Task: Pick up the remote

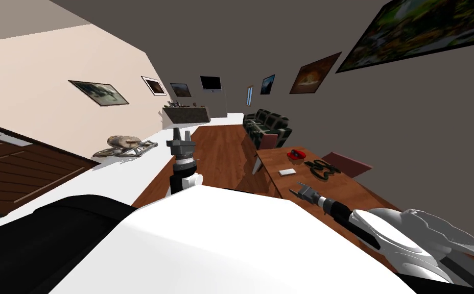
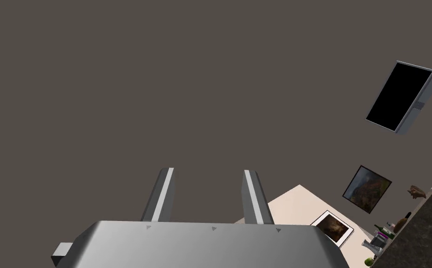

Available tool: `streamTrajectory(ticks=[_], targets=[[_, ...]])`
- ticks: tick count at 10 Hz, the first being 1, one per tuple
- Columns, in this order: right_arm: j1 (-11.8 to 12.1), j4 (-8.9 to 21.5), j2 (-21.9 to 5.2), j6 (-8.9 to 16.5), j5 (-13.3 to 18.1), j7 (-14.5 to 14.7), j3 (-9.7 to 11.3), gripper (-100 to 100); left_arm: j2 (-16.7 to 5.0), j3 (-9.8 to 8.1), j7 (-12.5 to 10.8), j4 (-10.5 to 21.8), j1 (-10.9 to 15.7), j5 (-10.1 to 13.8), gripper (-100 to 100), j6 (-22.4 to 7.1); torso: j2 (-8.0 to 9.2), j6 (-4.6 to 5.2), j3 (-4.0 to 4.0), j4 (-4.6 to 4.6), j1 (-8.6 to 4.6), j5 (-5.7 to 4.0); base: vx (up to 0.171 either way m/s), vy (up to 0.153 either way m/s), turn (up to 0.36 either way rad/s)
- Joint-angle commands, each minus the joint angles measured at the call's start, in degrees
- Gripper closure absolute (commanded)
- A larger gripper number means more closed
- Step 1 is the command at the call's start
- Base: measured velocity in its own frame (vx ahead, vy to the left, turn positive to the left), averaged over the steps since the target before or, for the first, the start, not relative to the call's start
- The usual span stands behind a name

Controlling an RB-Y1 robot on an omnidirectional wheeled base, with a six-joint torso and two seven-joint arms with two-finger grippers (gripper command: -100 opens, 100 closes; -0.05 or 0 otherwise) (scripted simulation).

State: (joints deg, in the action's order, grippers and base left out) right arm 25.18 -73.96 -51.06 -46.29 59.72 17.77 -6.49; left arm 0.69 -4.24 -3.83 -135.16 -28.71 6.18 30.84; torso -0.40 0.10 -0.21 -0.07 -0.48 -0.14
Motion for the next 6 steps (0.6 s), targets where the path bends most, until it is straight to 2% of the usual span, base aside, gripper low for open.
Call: streamTrajectory(ticks=[1, 2, 3, 4, 5, 6], targets=[[-0.06, 0.74, -0.39, -0.23, 1.77, 0.04, -0.04, -100, 0.0, 0.0, 0.0, 0.0, 0.0, 0.0, 0, 0.0, 0.0, 0.0, 0.0, 0.0, 0.0, 0.0, -0.006, -0.027, -0.061], [-1.69, 3.55, -1.56, -1.51, 4.04, 1.15, 0.29, -100, 0.0, 0.0, 0.0, 0.0, 0.0, 0.0, 0, 0.0, 0.01, 0.02, 0.0, 0.0, 0.07, 0.02, -0.005, -0.026, 0.3], [-1.69, 4.04, -1.56, -1.51, 5.65, 1.15, 0.29, -100, 0.0, 0.01, 0.0, 0.0, 0.01, 0.0, 0, 0.0, -0.03, -0.1, -0.01, 0.0, 0.06, 0.02, -0.003, -0.036, 0.176], [-3.41, 6.38, -2.59, -2.75, 7.4, 2.26, 0.68, -100, 0.0, 0.0, 0.0, 0.0, 0.0, 0.0, 0, 0.0, -0.03, -0.01, -0.02, 0.0, 0.05, 0.02, 0.0, -0.039, 0.272], [-3.41, 7.26, -2.59, -2.75, 9.15, 2.26, 0.68, -100, 0.0, 0.01, 0.0, 0.0, 0.01, 0.0, 0, 0.0, -0.06, -0.08, -0.03, 0.0, 0.03, 0.02, 0.002, -0.037, 0.173], [-3.41, 7.26, -2.59, -2.75, 9.91, 2.26, 0.68, -100, 0.0, 0.0, 0.0, 0.0, 0.0, 0.0, 0, 0.0, -0.07, -0.01, -0.04, -0.01, 0.04, 0.01, 0.005, -0.021, -0.01]])
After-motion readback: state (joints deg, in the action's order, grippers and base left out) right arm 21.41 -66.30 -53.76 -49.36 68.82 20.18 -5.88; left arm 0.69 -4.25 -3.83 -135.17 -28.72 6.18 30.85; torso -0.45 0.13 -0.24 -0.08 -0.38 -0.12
